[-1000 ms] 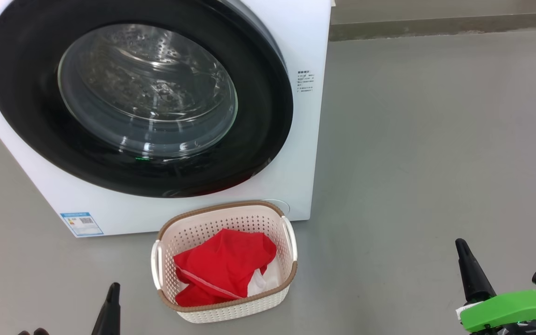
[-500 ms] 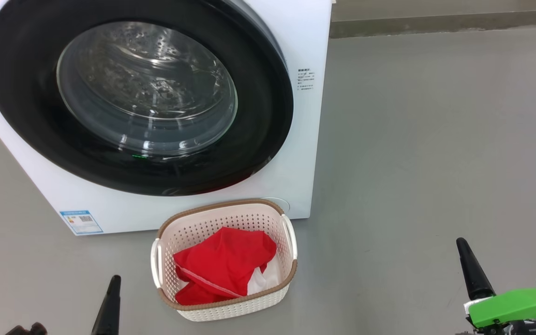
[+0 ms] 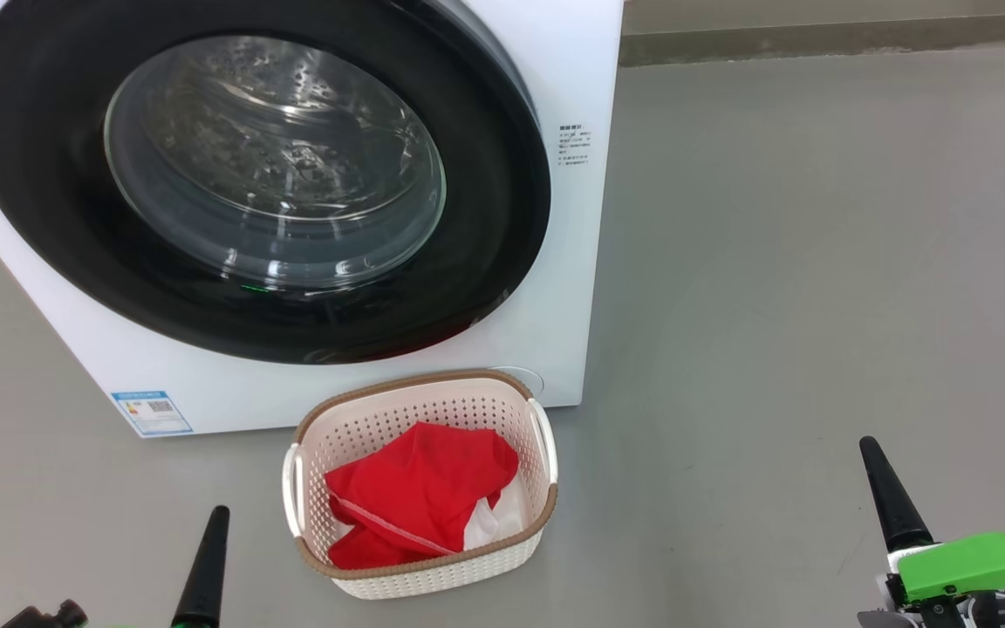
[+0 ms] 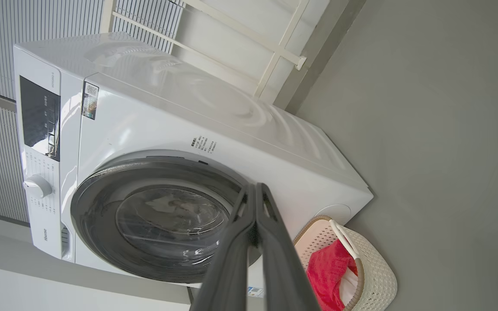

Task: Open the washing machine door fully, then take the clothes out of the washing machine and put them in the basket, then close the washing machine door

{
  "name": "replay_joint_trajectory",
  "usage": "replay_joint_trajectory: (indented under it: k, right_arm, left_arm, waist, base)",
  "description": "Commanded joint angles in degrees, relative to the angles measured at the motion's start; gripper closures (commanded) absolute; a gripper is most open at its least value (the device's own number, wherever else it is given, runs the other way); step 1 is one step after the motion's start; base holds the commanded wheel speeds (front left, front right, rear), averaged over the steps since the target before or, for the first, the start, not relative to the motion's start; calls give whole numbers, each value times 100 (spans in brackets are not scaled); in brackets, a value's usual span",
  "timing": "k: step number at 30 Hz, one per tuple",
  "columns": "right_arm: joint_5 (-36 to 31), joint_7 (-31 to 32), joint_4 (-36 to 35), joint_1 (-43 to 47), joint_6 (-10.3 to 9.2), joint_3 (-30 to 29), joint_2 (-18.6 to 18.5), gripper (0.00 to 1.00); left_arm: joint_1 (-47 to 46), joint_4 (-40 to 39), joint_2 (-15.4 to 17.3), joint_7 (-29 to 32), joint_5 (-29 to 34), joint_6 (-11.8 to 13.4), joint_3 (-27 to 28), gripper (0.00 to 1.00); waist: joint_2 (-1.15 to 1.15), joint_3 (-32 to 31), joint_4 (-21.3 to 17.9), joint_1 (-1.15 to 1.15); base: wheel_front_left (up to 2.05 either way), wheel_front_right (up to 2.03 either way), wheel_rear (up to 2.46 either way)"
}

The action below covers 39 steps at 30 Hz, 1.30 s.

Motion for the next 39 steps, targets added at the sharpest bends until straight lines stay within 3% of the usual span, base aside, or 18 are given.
replay_joint_trajectory:
  k: [1,29,39]
  right_arm:
    - [207,66,-133,-347,-3,67,-83,100]
    - [1954,537,-95,-561,-4,-16,-92,100]
    - [1962,539,-94,-562,-4,-16,-92,100]
  left_arm:
    - [-263,-87,83,50,-228,-60,167,100]
    - [-564,105,98,510,-2132,-82,226,100]
    - [-565,105,98,512,-2141,-82,226,100]
  waist:
    - [0,5,1,0]
    - [0,78,7,0]
    - [0,78,7,0]
  base:
    - [0,0,0]
    - [0,0,0]
    - [0,0,0]
